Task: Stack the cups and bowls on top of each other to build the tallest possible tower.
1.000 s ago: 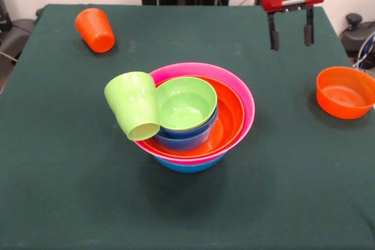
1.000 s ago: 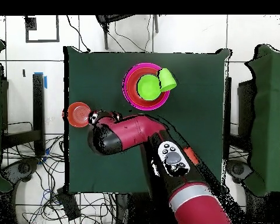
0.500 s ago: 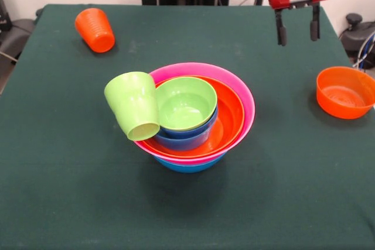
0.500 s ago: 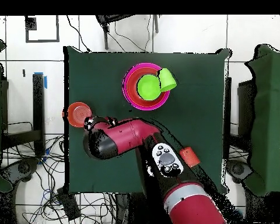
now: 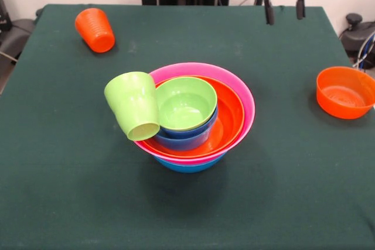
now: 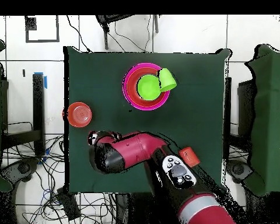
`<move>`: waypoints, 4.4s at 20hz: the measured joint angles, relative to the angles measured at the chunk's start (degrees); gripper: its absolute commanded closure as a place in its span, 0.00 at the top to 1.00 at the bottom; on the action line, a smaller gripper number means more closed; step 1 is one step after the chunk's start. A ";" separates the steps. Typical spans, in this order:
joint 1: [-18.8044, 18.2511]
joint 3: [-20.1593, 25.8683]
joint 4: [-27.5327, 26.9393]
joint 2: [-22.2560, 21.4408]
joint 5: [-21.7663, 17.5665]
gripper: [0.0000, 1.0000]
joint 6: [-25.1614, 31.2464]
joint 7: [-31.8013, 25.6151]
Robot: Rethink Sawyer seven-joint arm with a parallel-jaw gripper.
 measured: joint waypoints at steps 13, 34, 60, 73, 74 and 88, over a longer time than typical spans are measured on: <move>-4.01 2.49 4.38 1.48 0.00 1.00 -0.93 0.00; 3.47 4.03 -4.16 1.53 0.06 1.00 -0.91 0.00; 6.84 2.39 -21.80 8.52 0.62 1.00 1.56 0.00; 4.16 1.80 -27.58 20.00 -1.27 1.00 1.63 0.00; 3.76 1.94 -27.68 20.46 -1.30 1.00 1.73 0.00; -2.45 5.68 -28.40 23.93 -1.31 1.00 10.35 0.00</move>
